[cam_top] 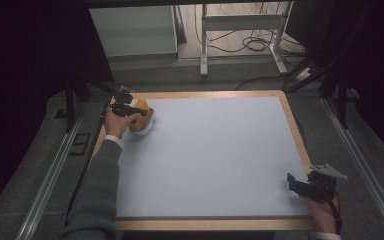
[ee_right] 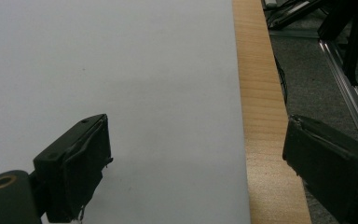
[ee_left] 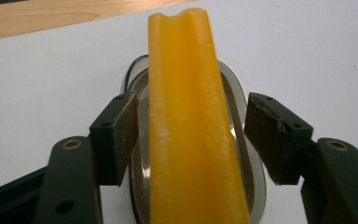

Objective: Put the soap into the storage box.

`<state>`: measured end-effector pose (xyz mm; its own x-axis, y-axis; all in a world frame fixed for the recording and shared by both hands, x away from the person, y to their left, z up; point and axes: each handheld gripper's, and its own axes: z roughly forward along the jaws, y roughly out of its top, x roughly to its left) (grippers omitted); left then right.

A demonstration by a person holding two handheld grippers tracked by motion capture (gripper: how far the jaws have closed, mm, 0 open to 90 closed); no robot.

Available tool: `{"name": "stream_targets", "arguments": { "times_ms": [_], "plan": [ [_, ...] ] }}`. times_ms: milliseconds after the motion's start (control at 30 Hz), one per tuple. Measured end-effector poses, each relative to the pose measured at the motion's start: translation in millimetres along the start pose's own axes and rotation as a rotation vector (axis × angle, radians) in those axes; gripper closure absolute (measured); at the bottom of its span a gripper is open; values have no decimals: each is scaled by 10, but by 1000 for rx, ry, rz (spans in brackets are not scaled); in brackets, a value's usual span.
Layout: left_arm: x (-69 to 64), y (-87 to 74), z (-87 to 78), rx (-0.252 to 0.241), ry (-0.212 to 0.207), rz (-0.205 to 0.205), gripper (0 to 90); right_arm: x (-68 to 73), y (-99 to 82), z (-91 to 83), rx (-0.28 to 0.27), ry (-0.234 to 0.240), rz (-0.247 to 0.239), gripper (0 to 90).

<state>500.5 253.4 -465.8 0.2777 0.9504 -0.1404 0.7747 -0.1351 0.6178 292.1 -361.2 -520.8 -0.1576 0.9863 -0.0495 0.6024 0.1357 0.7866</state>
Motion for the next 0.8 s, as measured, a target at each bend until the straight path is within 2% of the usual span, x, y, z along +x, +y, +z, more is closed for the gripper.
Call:
{"name": "stream_targets", "arguments": {
  "times_ms": [67,100,200,233,400,533,667,800],
  "plan": [
    [5,0,-14,1,-1,-5,325,-1,-1,1,1,-1,1,78],
    [16,1,-30,4,19,1,294,-1,-1,2,1,-1,1,78],
    [37,-4,-32,17,22,2,278,2,0,1,1,0,1,78],
    [58,-13,-42,11,36,-3,277,2,0,0,0,1,-1,78],
    [122,-47,-69,2,49,-19,261,0,0,-1,0,0,1,78],
    [170,-85,-124,-15,33,-28,257,1,-1,6,3,-2,1,78],
    [154,-114,-205,-34,39,-8,237,10,2,4,2,3,-3,78],
    [121,-174,-301,-54,25,6,230,11,4,-1,-2,1,-1,78]
  ]
}}
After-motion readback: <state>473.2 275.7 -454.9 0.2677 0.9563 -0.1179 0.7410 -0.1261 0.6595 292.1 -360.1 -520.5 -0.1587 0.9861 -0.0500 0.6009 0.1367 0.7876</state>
